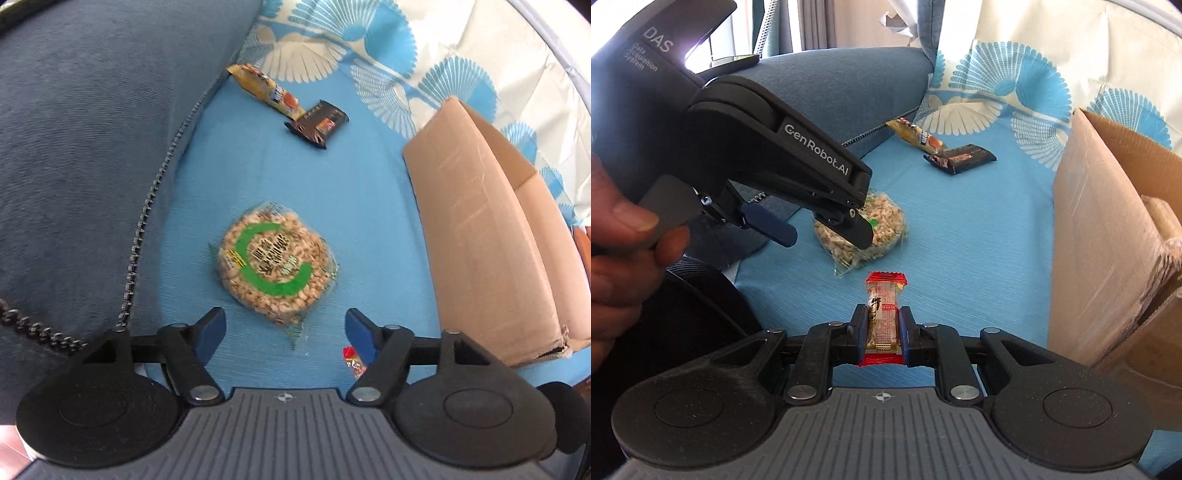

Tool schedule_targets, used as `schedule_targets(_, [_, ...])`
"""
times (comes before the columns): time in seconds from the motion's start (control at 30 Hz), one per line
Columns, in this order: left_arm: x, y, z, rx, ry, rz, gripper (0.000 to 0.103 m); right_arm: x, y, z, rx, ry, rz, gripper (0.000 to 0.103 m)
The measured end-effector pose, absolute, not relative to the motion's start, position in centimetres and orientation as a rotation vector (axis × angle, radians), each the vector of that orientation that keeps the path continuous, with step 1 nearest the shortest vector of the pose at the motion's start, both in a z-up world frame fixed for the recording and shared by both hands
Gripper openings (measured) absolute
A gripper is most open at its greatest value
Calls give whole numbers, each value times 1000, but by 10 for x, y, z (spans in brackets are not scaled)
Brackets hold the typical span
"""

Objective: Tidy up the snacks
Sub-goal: 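Grasp the small red-wrapped bar with the right tool while the left tool reaches the round rice-cracker pack, then grasp the round rice-cracker pack with the left tool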

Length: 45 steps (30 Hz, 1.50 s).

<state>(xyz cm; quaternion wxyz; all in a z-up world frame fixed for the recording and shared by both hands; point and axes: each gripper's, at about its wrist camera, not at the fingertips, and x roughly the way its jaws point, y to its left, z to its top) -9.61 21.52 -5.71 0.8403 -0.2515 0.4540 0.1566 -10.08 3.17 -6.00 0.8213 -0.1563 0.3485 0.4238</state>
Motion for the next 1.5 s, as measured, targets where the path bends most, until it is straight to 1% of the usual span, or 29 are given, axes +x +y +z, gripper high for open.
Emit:
schedule_targets(0.03, [-95,216,-58,-535,965,340,82,-100,31,-61,-332,741,899,18])
schedule_targets(0.4, [-86,210,-61,-501,952,385,85,-85,33,-70,-303,774,857,19])
schedule_targets(0.53, [-83,213,-63,-523,948,389,93,-80,33,-71,-273,799,847,20])
schedule_targets(0.73, [-70,219,-74,-570,1001,380,94,-79,36,-73,-291,804,855,26])
schedule_targets(0.83, [-64,221,-76,-578,975,398,102,-82,36,-73,-306,800,864,31])
schedule_targets(1.03, [-48,216,-80,-518,969,439,102,-86,39,-74,-343,786,870,36])
schedule_targets(1.3, [-36,204,-84,-385,1006,466,102,-89,39,-74,-356,779,863,36])
schedule_targets(1.4, [-37,202,-84,-364,998,487,95,-90,39,-73,-358,777,856,36])
schedule_targets(1.43, [-38,202,-83,-358,995,493,92,-90,38,-73,-359,776,854,36])
schedule_targets(1.5, [-39,201,-82,-350,986,493,89,-91,38,-73,-362,772,853,36])
